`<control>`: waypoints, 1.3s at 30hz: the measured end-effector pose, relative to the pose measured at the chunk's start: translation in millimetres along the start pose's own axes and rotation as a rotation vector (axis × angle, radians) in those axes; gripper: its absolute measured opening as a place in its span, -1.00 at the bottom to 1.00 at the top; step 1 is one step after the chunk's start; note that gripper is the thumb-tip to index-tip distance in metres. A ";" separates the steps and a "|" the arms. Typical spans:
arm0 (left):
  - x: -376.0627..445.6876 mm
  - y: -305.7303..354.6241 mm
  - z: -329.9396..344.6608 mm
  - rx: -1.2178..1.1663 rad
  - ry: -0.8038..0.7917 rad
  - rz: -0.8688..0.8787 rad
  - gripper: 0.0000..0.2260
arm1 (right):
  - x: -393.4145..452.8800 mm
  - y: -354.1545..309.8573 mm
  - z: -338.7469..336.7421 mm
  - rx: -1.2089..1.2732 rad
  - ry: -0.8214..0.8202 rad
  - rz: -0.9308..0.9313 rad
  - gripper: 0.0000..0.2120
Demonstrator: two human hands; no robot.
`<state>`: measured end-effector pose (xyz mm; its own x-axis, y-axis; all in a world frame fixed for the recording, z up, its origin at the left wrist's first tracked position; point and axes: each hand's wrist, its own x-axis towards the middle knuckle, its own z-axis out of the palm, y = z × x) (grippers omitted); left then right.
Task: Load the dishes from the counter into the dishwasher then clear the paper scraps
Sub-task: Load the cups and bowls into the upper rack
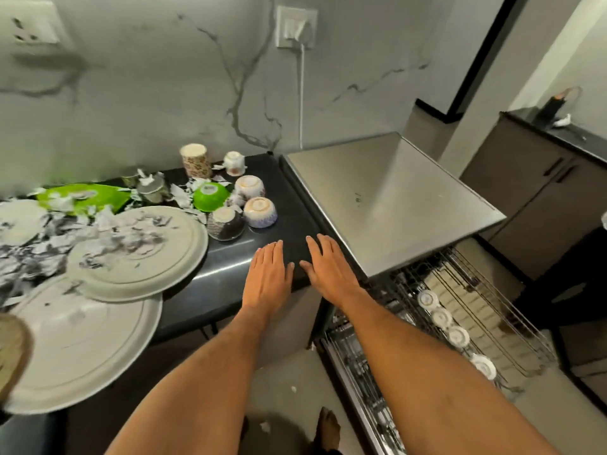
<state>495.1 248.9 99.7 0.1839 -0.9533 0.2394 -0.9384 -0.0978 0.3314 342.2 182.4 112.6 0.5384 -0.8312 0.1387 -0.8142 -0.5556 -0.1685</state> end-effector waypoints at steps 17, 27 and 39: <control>108.9 -65.6 27.6 -0.135 0.030 -0.258 -0.47 | 176.1 -19.2 44.2 0.242 -0.172 -0.129 -0.11; 130.9 -72.3 51.6 -0.276 0.058 -0.338 -0.48 | 233.4 -6.8 76.5 0.358 -0.243 -0.172 -0.07; 101.8 -57.5 37.0 -0.432 0.109 -0.298 -0.54 | 174.3 -3.0 61.6 0.466 -0.003 -0.041 -0.17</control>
<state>556.9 146.9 71.3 0.4744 -0.8650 0.1633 -0.6396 -0.2113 0.7391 451.8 37.9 77.2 0.5691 -0.8082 0.1514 -0.6088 -0.5379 -0.5831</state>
